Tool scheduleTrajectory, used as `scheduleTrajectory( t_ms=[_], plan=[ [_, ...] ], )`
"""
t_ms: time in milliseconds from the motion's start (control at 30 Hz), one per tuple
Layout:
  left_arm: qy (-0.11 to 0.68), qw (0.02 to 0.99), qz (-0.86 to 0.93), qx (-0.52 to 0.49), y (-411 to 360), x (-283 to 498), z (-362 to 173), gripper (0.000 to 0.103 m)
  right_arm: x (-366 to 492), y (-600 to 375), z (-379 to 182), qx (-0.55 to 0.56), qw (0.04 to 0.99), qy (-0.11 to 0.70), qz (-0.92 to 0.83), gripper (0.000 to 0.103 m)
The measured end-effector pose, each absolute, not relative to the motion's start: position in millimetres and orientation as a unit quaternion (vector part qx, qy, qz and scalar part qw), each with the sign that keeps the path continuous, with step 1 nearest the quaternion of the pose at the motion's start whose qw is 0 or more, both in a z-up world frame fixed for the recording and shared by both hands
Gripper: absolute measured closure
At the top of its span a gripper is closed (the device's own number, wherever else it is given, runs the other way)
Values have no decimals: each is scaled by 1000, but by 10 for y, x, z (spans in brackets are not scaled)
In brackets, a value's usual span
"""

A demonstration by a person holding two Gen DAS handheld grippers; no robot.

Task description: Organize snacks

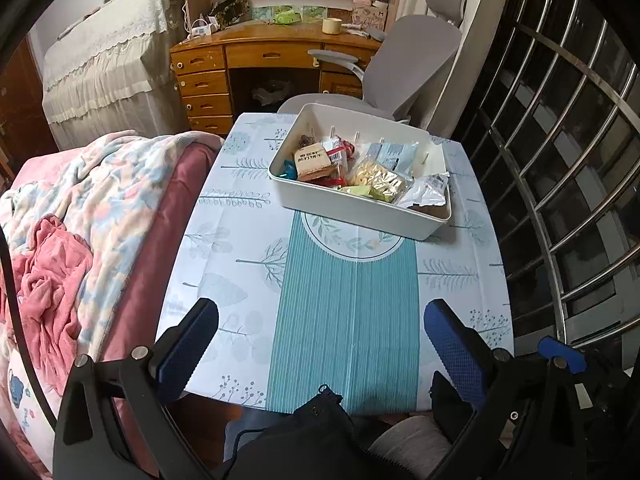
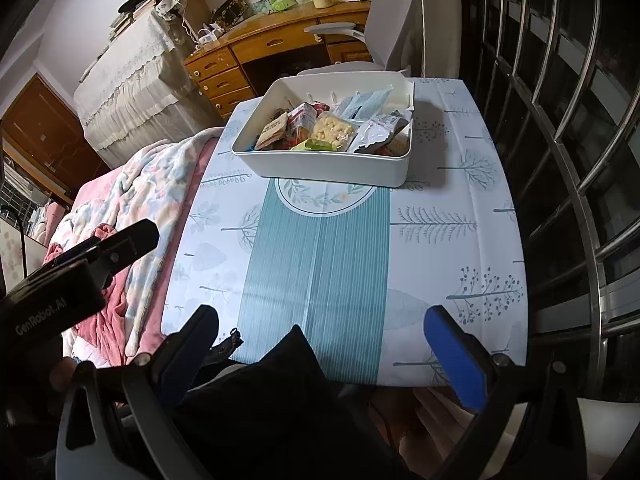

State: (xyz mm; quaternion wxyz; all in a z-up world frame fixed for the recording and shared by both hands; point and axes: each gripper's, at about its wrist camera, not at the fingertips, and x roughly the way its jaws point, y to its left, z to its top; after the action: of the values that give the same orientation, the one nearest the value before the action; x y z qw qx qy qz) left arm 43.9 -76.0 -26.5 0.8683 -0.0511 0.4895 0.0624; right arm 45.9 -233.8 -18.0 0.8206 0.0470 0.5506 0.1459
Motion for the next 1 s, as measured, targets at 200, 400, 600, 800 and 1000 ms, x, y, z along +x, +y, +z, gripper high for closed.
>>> scheduleTrajectory(
  t_ms=[200, 400, 600, 800, 1000],
  plan=[
    [493, 866, 65, -45, -774, 456, -288, 1, 489, -2342, -212, 48, 816, 557, 144, 0],
    [500, 862, 68, -41, -783, 462, -330, 1, 492, -2343, -234, 47, 814, 561, 145, 0],
    [506, 859, 67, -35, -765, 457, -367, 1, 490, -2339, -273, 48, 812, 564, 144, 0],
    [511, 857, 67, -32, -740, 463, -383, 1, 491, -2338, -281, 47, 811, 565, 144, 0],
    [513, 855, 67, -31, -738, 471, -404, 1, 482, -2340, -313, 46, 810, 567, 143, 0]
  ],
)
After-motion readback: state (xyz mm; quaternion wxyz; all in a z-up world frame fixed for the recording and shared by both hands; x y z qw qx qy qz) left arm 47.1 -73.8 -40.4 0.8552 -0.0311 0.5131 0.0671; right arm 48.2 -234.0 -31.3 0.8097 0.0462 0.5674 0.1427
